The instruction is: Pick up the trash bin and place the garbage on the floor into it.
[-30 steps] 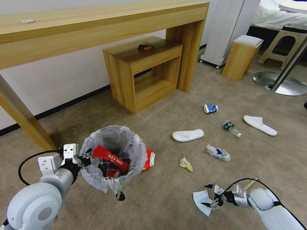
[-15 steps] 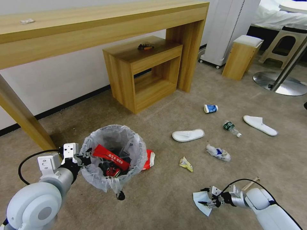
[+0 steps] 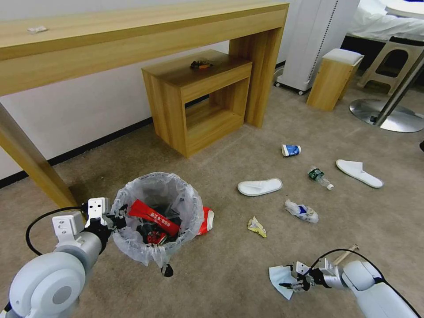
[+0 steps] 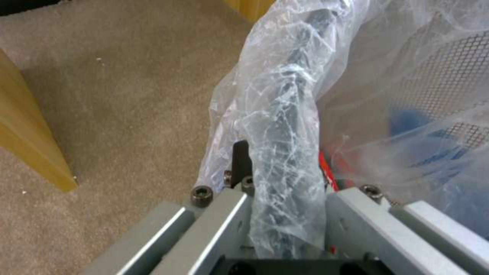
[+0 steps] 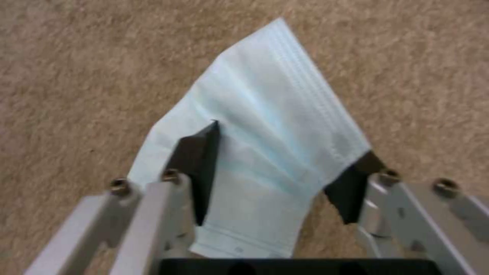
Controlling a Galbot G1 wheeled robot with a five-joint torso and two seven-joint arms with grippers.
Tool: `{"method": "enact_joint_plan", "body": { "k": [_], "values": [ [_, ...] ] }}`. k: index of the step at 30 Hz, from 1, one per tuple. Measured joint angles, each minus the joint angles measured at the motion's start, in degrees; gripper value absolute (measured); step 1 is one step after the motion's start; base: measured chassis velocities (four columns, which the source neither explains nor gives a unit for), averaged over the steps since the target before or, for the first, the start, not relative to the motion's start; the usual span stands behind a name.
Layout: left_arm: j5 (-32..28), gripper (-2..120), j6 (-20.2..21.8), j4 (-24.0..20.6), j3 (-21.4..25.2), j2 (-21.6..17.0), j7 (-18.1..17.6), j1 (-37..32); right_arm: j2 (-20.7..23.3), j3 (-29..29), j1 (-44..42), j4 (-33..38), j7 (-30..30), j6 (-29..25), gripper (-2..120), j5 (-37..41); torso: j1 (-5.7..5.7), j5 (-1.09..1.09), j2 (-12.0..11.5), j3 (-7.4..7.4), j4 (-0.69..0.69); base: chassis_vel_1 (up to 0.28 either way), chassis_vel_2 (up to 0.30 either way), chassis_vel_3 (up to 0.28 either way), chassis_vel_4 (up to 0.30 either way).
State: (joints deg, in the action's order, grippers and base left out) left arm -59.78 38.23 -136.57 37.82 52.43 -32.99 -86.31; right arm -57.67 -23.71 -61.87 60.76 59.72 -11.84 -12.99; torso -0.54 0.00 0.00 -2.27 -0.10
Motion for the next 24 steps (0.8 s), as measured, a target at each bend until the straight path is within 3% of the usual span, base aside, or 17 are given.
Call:
{"method": "enact_joint_plan", "body": {
  "k": [6,13,24],
  "values": [
    [0.45,0,-0.16,0.30,-0.04,-0.05,0.28,0.01,0.08,0.23,-0.08,0.33,-0.89,-0.38,17,0.71,0.00,0.00,0.00,0.00,0.00,0.000,0.000,0.000,0.000],
    [0.63,0,-0.25,0.50,-0.19,-0.12,0.46,0.16,0.30,0.55,-0.10,0.50,-1.65,-1.19,0,1.80,0.00,0.00,0.00,0.00,0.00,0.000,0.000,0.000,0.000],
    [1.03,0,-0.41,0.88,-0.50,0.01,0.61,0.37,0.79,0.99,-0.41,1.39,-2.14,-1.63,0,4.09,0.00,0.01,0.00,0.00,0.00,0.000,0.000,0.000,0.000]
  ]
}}
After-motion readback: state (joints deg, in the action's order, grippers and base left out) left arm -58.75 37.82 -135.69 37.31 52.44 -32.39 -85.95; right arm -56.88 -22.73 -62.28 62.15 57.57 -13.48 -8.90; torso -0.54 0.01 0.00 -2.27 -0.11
